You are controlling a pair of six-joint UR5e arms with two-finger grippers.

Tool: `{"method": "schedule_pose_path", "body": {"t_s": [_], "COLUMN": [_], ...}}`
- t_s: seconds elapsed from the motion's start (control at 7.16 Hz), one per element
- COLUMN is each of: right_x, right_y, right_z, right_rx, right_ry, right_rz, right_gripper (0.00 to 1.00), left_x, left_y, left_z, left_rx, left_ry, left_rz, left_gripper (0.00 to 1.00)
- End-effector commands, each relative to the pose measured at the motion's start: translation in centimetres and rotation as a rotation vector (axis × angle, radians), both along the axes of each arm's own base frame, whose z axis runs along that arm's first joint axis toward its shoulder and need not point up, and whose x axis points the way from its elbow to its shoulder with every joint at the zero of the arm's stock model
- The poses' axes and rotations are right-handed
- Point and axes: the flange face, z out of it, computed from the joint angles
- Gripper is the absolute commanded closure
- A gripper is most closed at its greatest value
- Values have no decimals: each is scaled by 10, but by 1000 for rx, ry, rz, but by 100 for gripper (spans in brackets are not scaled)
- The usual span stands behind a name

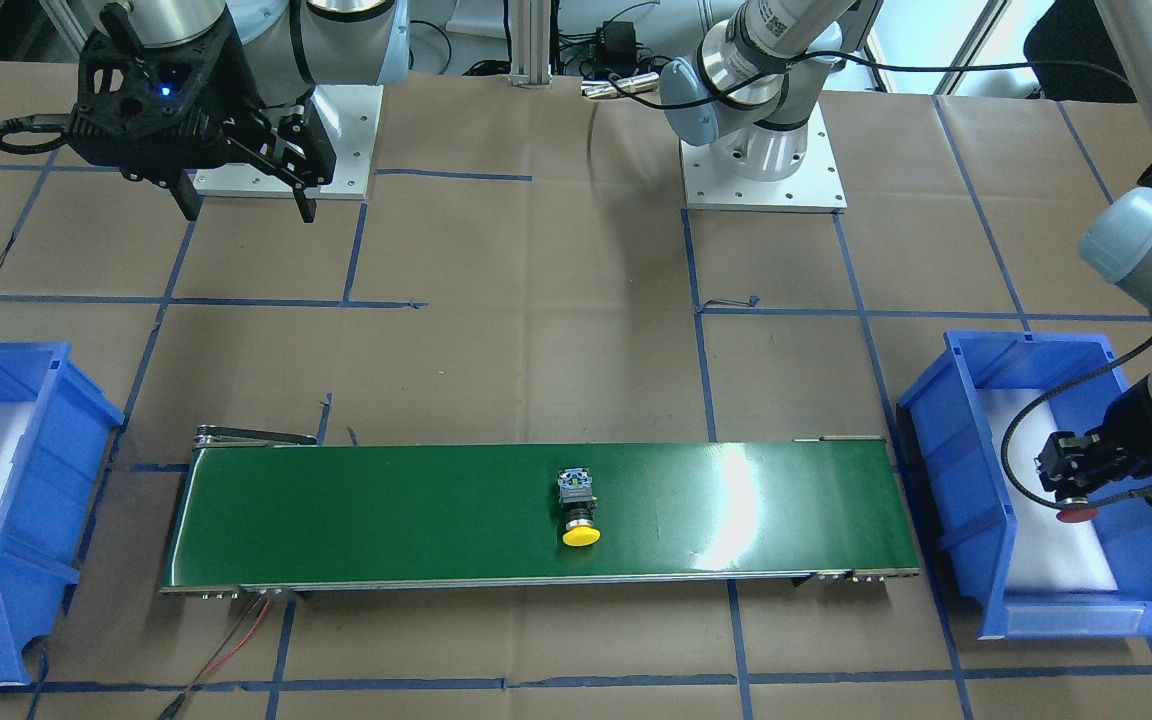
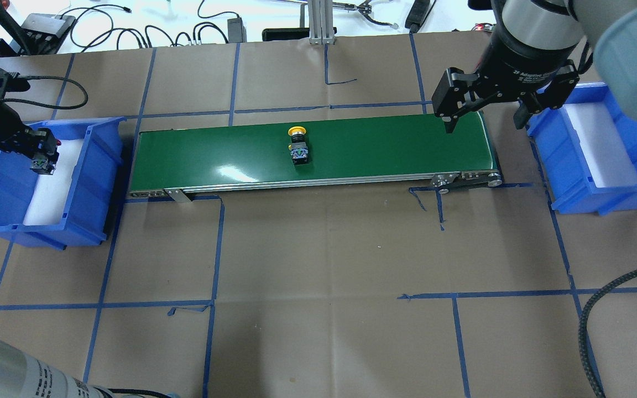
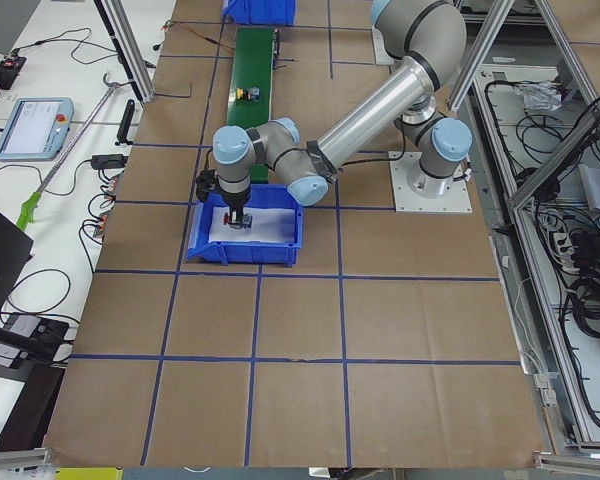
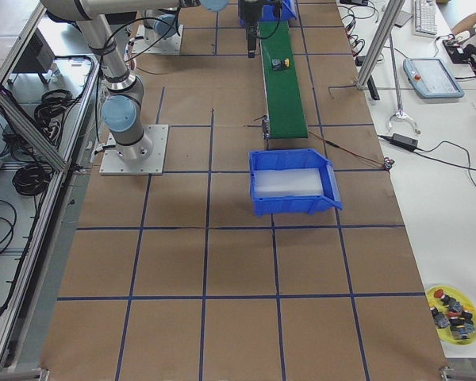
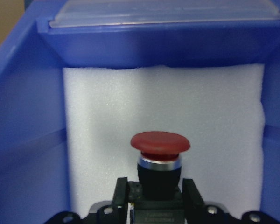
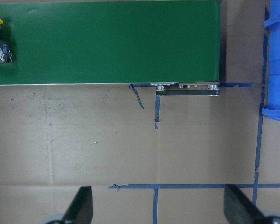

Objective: Transport two buttons from left to right
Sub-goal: 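Lower the left gripper and grasp the red-capped button, then carry the red button to the conveyor with left gripper while right approaches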

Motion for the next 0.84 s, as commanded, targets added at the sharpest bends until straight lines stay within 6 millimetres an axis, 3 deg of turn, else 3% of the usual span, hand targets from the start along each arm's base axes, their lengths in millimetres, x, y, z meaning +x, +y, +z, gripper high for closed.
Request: {"method": "schedule_pose_path", "body": {"t_s": [0.0, 0.14, 0.42, 0.56, 0.7], "right_x": [0, -1, -1, -2, -1], "right_y": [-1, -1, -31, -56, -83], "right_z": [0, -5, -37, -54, -72], "right_rx": [-1, 7, 24, -11, -47], "right_ry": [0, -3, -2, -3, -4], "right_rz": [2, 0, -1, -6, -6], "right_gripper": [0, 0, 0, 0, 0], "left_x": [-11, -15, -27, -56, -101], "left_y": [15, 21, 17, 8, -1], "left_z": [79, 101, 96, 93, 96], "left_rx": [54, 62, 70, 74, 69], "left_ry": [25, 29, 35, 40, 31], "left_rz": [-1, 0, 32, 54, 75], "left_gripper": [89, 89, 89, 89, 89]}}
